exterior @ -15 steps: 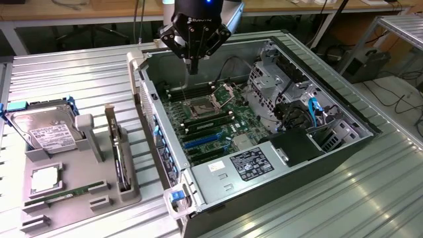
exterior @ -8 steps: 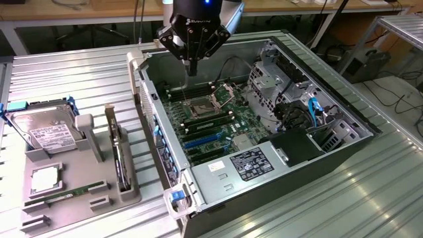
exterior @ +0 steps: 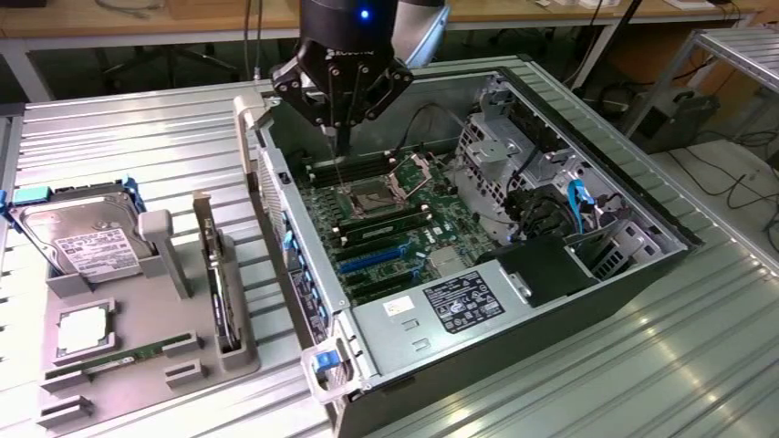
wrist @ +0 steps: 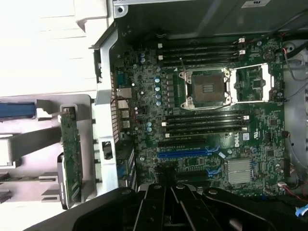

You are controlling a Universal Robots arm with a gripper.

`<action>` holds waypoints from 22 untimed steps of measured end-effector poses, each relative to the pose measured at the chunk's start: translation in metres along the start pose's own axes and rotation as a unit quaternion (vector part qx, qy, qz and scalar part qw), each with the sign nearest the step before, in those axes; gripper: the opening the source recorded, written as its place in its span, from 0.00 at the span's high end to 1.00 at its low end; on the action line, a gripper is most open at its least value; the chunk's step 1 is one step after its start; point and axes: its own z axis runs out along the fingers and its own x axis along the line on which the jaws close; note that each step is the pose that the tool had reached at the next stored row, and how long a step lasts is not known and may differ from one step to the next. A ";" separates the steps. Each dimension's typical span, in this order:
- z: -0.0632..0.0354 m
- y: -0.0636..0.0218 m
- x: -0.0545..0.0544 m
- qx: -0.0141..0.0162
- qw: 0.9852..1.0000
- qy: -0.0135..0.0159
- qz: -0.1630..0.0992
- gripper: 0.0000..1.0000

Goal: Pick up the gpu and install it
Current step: 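Reach for the gpu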

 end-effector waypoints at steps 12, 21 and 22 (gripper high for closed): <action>-0.0007 -0.0273 0.041 0.003 1.000 -0.002 0.000 0.89; 0.0052 -0.0356 0.084 0.003 1.000 -0.006 0.000 0.89; 0.0069 -0.0360 0.089 0.003 1.000 -0.007 0.000 0.89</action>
